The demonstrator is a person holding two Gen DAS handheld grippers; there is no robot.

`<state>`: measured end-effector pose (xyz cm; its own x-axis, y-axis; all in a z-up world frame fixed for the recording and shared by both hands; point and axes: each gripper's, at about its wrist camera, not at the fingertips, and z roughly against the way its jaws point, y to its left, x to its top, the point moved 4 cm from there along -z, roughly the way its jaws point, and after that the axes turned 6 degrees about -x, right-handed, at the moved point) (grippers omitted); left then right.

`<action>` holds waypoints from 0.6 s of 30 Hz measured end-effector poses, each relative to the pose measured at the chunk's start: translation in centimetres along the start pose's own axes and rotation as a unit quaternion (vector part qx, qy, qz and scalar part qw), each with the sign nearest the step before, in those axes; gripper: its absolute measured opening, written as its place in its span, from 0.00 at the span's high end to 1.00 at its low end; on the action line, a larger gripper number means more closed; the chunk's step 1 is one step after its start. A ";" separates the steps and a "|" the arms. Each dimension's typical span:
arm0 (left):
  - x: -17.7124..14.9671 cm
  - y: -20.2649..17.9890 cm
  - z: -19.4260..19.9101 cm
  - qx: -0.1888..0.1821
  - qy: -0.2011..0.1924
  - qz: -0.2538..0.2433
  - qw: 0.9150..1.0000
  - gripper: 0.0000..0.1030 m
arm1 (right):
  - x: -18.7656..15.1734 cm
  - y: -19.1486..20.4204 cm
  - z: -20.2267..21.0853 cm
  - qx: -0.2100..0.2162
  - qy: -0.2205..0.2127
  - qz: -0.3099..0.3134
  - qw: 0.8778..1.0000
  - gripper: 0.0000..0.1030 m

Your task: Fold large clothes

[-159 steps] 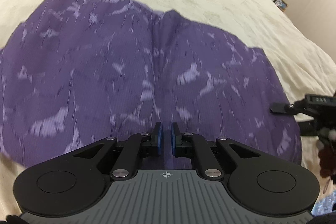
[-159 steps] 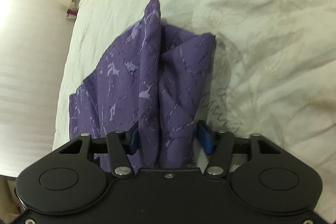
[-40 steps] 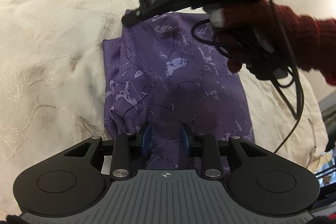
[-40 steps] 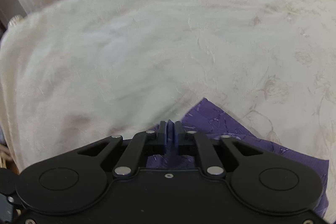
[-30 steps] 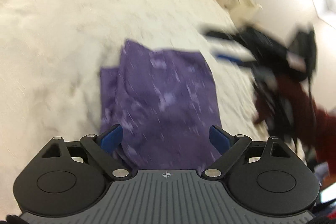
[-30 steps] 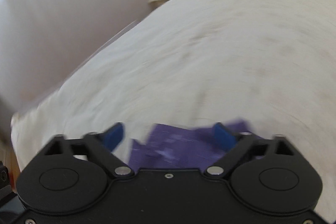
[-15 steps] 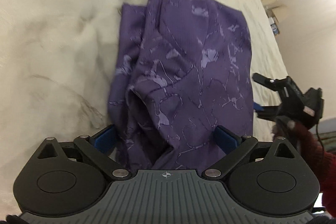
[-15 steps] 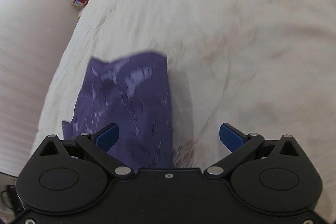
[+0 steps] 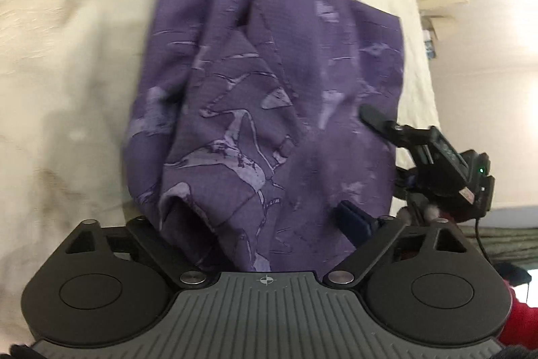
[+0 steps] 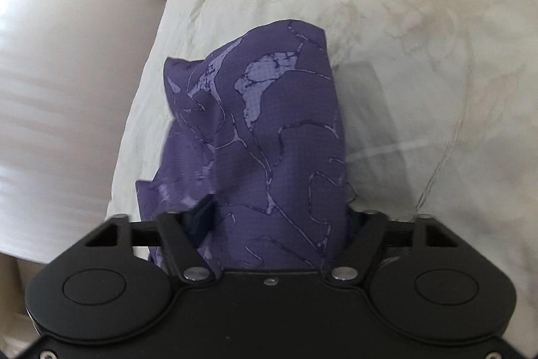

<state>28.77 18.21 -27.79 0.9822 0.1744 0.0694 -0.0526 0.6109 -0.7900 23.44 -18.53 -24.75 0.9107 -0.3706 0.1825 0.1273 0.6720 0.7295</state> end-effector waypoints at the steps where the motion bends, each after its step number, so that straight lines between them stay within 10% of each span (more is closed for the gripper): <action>1: -0.2 -0.8 -0.2 -0.001 0.003 -0.011 1.000 0.12 | 0.2 0.2 0.4 0.000 -0.001 0.008 1.000 0.40; 18: 4.8 -22.9 -20.5 -0.093 -0.011 -0.116 0.989 0.12 | 16.7 -8.6 20.7 -0.082 -0.121 0.093 0.985 0.44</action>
<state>38.36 -10.77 -21.89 0.9595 0.0639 0.2743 0.2106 0.4840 -0.8494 29.47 -43.74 -14.32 0.8064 -0.3592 0.4698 0.0462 0.8302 0.5555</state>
